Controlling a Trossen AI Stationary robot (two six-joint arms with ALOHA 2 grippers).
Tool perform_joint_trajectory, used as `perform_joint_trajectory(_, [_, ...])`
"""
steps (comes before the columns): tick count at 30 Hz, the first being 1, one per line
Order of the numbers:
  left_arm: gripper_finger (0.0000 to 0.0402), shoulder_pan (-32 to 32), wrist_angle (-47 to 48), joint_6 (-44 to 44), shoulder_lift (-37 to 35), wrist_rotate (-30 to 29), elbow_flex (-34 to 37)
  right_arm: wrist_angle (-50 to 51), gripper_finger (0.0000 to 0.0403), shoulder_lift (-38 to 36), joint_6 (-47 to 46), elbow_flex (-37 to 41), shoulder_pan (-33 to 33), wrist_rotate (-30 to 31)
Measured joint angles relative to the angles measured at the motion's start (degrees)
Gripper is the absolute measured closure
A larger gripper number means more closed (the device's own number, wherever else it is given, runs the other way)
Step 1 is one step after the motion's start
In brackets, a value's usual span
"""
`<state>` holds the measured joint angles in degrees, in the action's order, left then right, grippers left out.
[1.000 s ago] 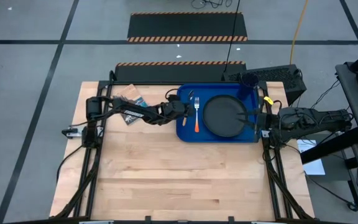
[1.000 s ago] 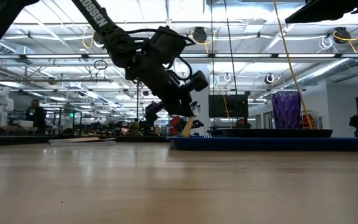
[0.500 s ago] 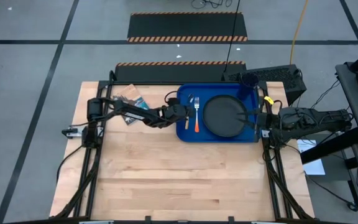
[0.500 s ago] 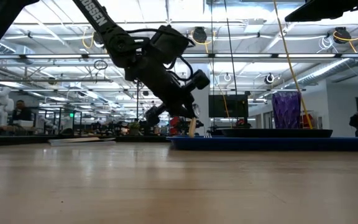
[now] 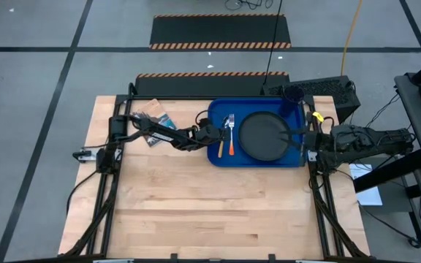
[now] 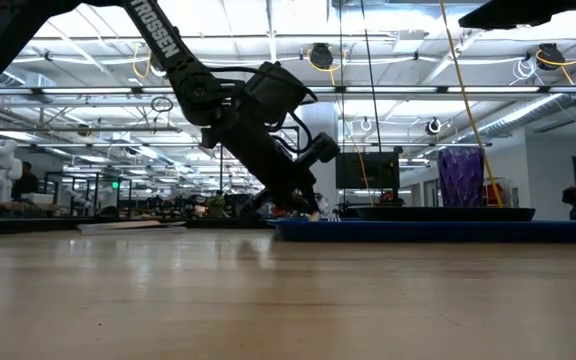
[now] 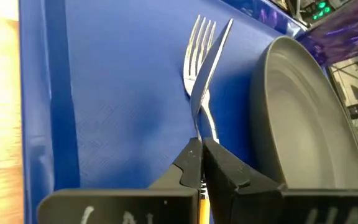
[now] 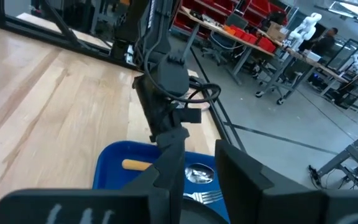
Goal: Pick and place plate/cup/fork/spoon on tray
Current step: Put the yellow spoon on the blue tray to the left of the orange fork
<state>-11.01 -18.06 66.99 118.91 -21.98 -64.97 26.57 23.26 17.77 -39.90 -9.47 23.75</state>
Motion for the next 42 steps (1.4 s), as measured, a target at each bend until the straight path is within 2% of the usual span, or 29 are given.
perform_joint_trajectory(12, [0.0382,-0.59,5.96,3.24,0.0,-1.7,0.0,-1.51,0.0319,-0.52,-0.56,0.0,0.0,-0.03])
perform_joint_trajectory(21, [0.029,-0.87,5.9,3.21,-0.04,-3.58,-0.02,-1.51,0.0319,-0.52,-0.58,0.0,-0.02,-0.03])
perform_joint_trajectory(26, [0.026,-0.95,5.6,-1.42,-0.11,-3.63,-0.04,-0.86,0.0319,-0.52,-0.79,0.0,0.0,-0.05])
perform_joint_trajectory(33, [0.0254,-0.92,6.98,-8.65,-1.3,-2.57,0.07,0.46,0.0319,-0.5,-1.32,0.0,-0.01,-0.06])
perform_joint_trajectory(37, [0.0254,0.11,7.35,-16.53,-4.52,-1.78,0.05,2.69,0.0319,-0.5,-2.33,0.0,-0.02,-0.07])
perform_joint_trajectory(42, [0.0254,2.31,7.7,-30.53,-9.32,-1.55,-0.15,4.71,0.0319,-0.28,-2.79,0.02,-0.02,-0.09])
